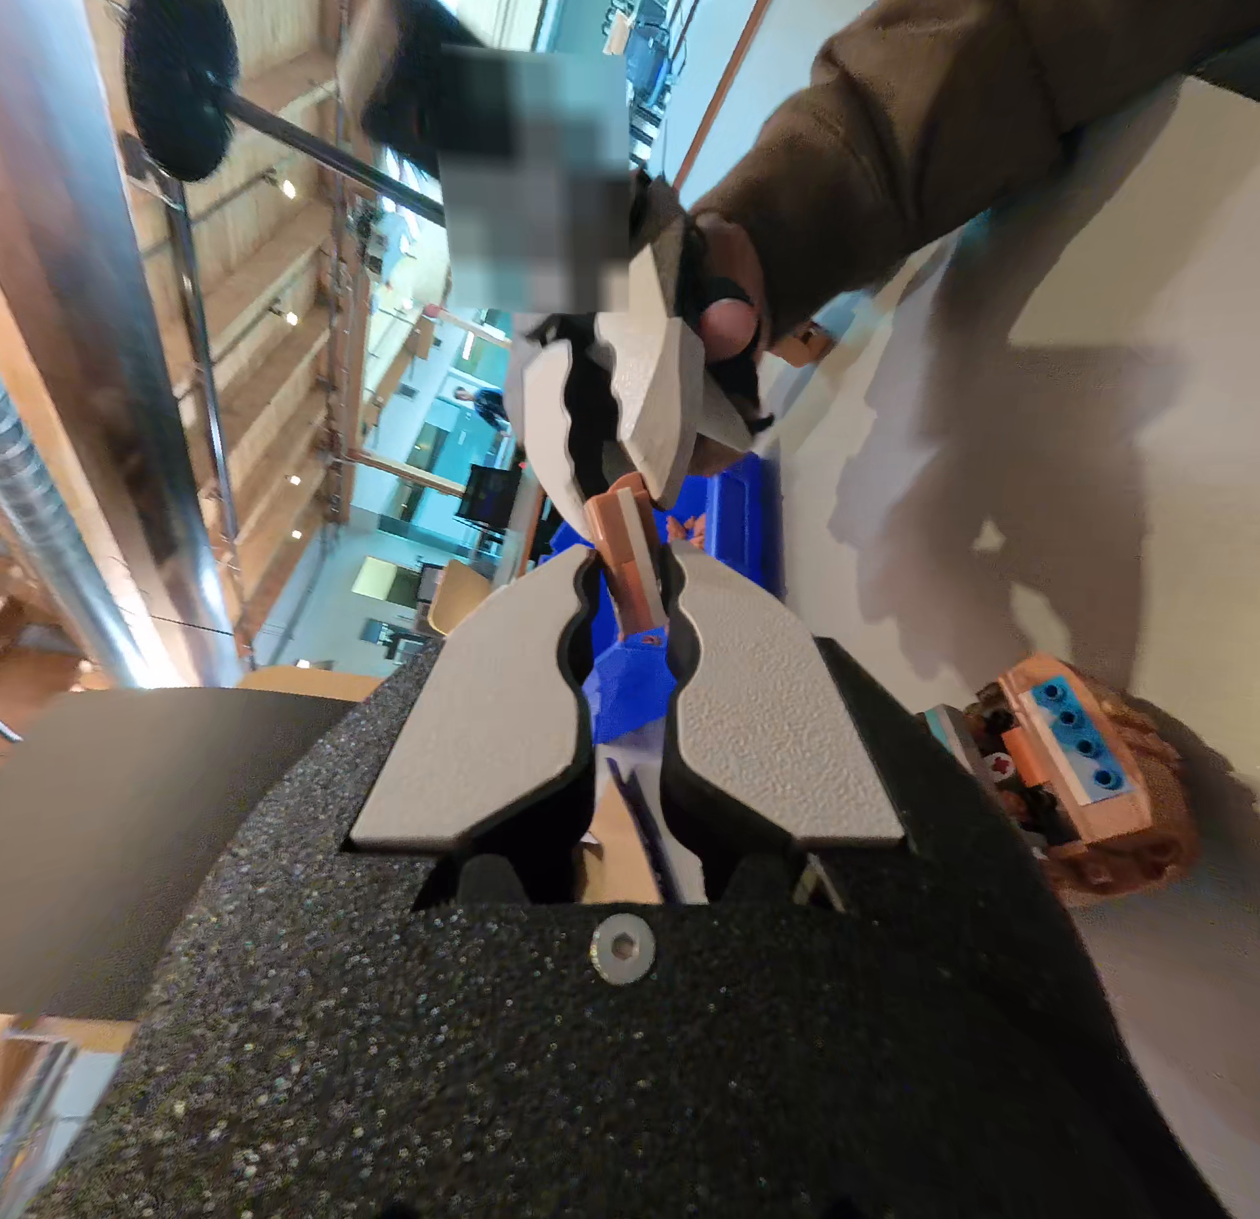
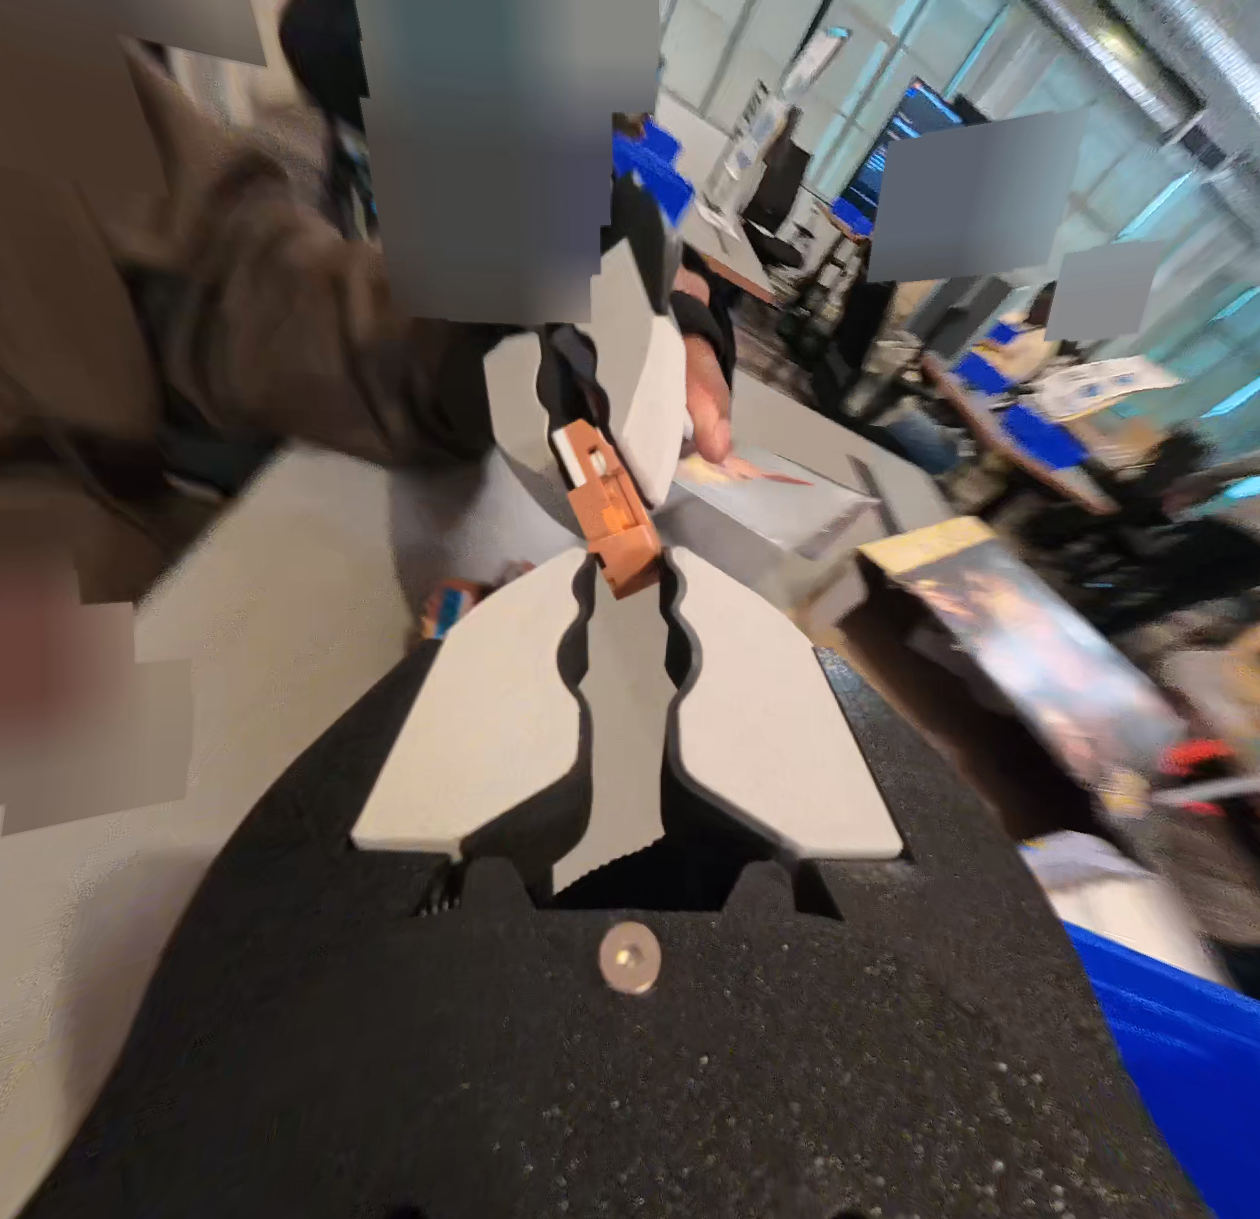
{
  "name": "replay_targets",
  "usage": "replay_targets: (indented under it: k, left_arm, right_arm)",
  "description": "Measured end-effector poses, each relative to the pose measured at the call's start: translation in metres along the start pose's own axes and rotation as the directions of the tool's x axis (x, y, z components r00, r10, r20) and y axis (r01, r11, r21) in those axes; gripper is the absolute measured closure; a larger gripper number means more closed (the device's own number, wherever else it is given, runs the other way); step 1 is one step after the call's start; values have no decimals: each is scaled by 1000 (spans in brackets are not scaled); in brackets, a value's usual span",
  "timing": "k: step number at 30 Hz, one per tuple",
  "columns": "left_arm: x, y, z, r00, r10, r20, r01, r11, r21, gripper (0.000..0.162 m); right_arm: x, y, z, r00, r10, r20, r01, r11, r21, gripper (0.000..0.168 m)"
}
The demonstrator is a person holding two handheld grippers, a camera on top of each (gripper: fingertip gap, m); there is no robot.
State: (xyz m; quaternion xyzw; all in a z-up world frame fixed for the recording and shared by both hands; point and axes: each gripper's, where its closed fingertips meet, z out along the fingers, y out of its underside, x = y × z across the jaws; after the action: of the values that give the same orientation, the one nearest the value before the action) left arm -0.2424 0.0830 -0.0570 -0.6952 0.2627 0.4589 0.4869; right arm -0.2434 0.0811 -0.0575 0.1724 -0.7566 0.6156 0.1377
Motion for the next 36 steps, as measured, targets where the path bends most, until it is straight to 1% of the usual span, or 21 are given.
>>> replay_targets:
  k: [2, 4, 6, 8, 13, 17, 19, 23, 24, 27, 29, 33, 36]
  left_arm:
    - [3, 4, 2, 1000, -18, -19, 17, 1000, -23, 145]
    - [7, 6, 3, 999, -2, -40, 0, 999, -37, 145]
    - [13, 7, 5, 998, 27, -64, -31, 998, -52, 145]
    - [19, 10, 7, 995, 51, -90, -58, 996, -71, 145]
    - [31, 13, 10, 985, 101, -142, -115, 989, -93, 145]
    - [33, 8, 11, 981, 131, -141, -143, 987, -78, 145]
    - [33, 8, 11, 982, 130, -140, -142, 987, -79, 145]
    - [28, 5, 9, 986, 115, -120, -124, 990, -66, 145]
    - [27, 5, 9, 986, 114, -120, -122, 990, -64, 145]
    - [32, 4, 10, 983, 123, -138, -133, 989, -64, 145]
    - [36, 5, 12, 979, 139, -149, -151, 986, -73, 145]
    - [44, 6, 13, 961, 213, -179, -230, 970, -81, 144]
    - [50, 5, 13, 940, 278, -198, -298, 951, -83, 144]
  right_arm:
    - [2, 8, -1, 975, -210, -78, 199, 971, -131, 153]
    - [2, 17, 1, 928, -361, -93, 328, 908, -260, 151]
    - [0, 23, 4, 896, -437, -76, 391, 860, -327, 150]
    - [-4, 27, 8, 883, -466, -48, 422, 836, -351, 149]
    - [-13, 34, 10, 874, -486, 20, 455, 803, -384, 151]
    - [-18, 33, 8, 898, -439, 40, 424, 837, -347, 150]
    - [-18, 33, 7, 899, -437, 38, 422, 838, -346, 149]
    - [-13, 40, 6, 886, -463, 30, 435, 807, -400, 141]
    - [-13, 40, 6, 884, -467, 29, 438, 806, -399, 141]
    - [-15, 41, 7, 877, -479, 41, 452, 793, -408, 149]
    - [-17, 44, 7, 878, -476, 61, 454, 784, -422, 149]
    - [-25, 52, 8, 903, -414, 116, 421, 795, -437, 148]
    - [-32, 56, 7, 929, -335, 156, 369, 823, -433, 147]
